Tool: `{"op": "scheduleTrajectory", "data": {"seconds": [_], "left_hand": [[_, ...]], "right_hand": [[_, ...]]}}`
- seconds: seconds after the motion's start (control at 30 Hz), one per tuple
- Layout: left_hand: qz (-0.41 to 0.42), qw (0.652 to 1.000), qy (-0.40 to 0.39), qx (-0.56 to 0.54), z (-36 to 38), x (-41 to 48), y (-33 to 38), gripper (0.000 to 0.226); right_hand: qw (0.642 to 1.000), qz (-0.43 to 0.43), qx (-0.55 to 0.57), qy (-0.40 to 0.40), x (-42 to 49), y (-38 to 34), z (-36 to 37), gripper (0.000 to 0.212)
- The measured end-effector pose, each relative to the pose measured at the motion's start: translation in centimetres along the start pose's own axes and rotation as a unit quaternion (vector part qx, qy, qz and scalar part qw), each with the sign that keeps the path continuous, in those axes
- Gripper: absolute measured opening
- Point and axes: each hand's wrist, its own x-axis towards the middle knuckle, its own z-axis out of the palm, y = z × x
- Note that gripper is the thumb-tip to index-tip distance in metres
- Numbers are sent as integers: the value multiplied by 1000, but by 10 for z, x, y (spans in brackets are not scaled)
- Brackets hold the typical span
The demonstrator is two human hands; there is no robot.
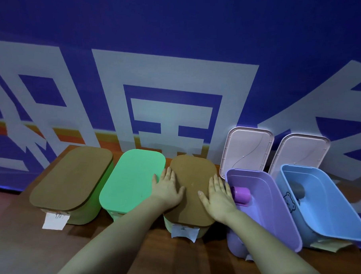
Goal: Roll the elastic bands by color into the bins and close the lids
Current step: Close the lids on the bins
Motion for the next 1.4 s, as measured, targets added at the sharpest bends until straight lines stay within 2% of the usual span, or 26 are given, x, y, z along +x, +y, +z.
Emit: {"op": "scheduleTrajectory", "data": {"seconds": [0.13,0.2,0.3,0.4,0.53,0.67,0.73,0.83,1.03,1.4], "left_hand": [[18,1000,-3,25,-12,4,-3,78],[36,998,8,52,-22,6,-1,67],[63,991,77,91,-35,12,5,43],[79,992,90,51,-32,27,11,45],[72,995,19,-69,-29,48,21,72],[34,993,-13,-113,-25,65,27,79],[29,994,0,-109,-21,67,28,79],[31,989,48,-139,-12,67,23,72],[46,990,109,-76,8,69,21,60],[45,996,68,-45,10,70,19,60]], "right_hand": [[999,-14,-35,22,1,0,-3,74],[995,-15,-82,51,5,-2,-11,70],[985,-13,-138,101,17,-11,-25,49],[984,-17,-128,127,34,-14,-31,49],[993,-56,-60,87,54,-7,-33,66],[998,-64,-13,12,63,1,-32,65],[998,-59,-3,-3,64,2,-27,63],[998,-56,-8,17,64,2,-20,62],[998,-41,-4,50,66,3,-12,56],[999,-45,-26,15,65,3,-19,56]]}}
